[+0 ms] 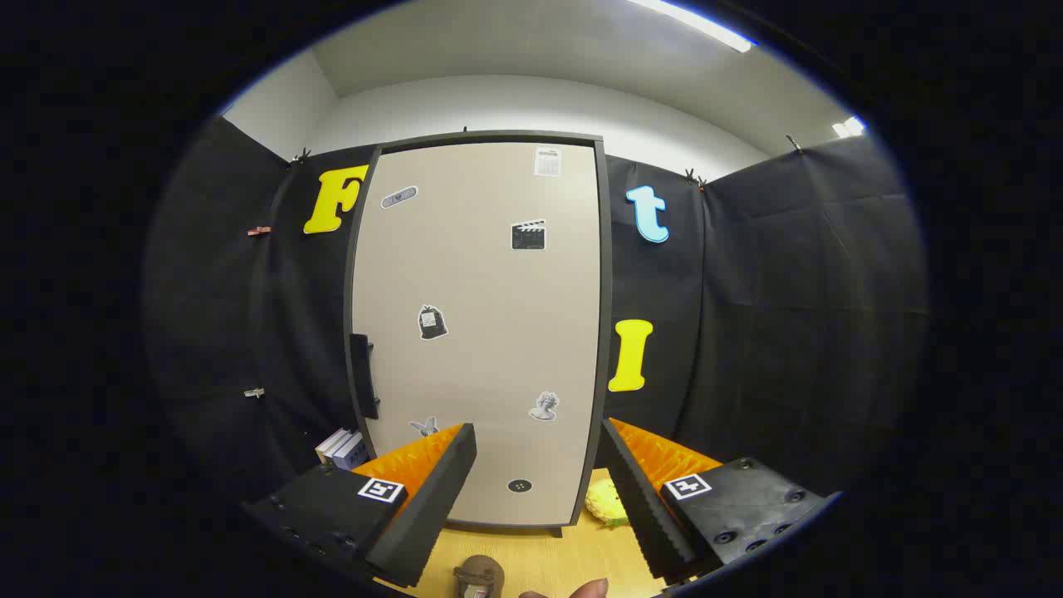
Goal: Open the shoe cabinet door, grab the shoes and put them into the shoe cabinet, then close the shoe cabinet door.
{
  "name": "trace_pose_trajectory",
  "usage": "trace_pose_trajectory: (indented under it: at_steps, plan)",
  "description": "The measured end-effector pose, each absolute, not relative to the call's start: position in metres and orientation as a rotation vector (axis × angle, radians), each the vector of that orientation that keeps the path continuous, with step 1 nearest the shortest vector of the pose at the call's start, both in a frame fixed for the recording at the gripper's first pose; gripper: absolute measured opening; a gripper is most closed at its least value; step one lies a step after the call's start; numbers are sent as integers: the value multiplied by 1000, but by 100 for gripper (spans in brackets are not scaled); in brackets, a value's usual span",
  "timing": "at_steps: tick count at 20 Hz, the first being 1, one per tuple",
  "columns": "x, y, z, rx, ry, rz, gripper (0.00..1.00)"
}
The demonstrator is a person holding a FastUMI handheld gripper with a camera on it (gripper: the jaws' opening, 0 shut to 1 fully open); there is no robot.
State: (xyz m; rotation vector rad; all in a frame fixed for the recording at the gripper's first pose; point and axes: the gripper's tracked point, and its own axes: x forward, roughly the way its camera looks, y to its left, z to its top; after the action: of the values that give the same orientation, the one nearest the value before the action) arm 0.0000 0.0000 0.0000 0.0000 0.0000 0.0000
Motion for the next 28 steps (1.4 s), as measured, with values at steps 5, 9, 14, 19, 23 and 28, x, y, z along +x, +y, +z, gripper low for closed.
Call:
trace_pose_trajectory:
  at_steps: [5,9,14,19,23,28]
  plan:
    - [-2,-2,1,3,-2,2,98]
    - [-2,-7,1,-3,-6,-1,98]
    - [-2,-8,-4,5,4,0,98]
    - [-1,-8,-4,0,5,2,98]
    - [3,5,5,11,-18,20,98]
    - [20,60,27,68,-49,99,98]
